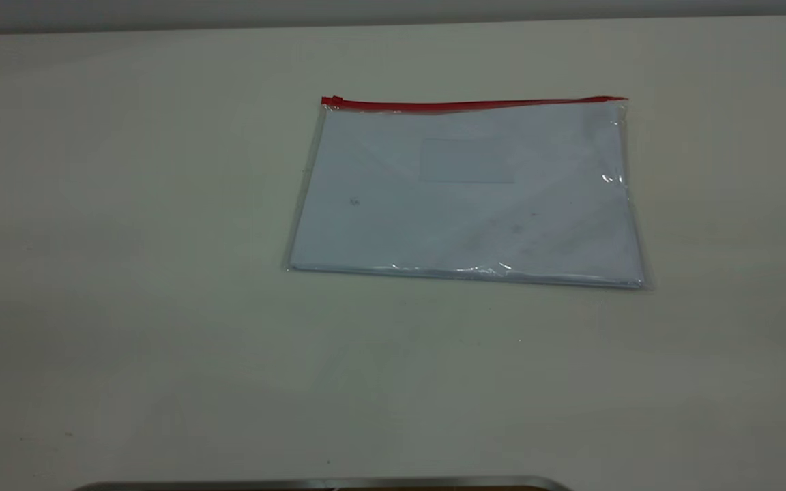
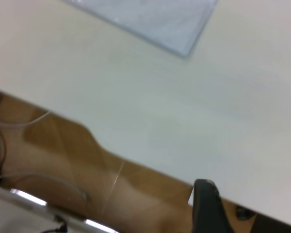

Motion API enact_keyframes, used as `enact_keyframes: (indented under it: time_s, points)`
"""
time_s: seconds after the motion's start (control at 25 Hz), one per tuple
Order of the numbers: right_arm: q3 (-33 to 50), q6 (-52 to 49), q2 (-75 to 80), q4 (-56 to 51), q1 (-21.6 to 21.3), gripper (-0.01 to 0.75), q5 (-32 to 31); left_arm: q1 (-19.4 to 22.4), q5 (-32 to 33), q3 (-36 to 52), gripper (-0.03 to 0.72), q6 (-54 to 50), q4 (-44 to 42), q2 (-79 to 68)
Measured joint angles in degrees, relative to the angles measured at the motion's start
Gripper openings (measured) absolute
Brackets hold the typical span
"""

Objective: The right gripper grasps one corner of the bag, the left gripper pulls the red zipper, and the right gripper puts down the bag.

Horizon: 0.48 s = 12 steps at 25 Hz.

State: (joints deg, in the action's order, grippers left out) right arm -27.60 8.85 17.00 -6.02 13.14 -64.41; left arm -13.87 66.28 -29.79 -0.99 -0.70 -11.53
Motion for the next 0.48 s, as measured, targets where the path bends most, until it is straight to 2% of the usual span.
enact_keyframes:
  time_s: [0.48]
  points:
    - [0.0,-0.7,-0.6,0.1,0.0,0.487,0.2,0.0,-1.1,1.8,0.577,0.0,0.7,0.0]
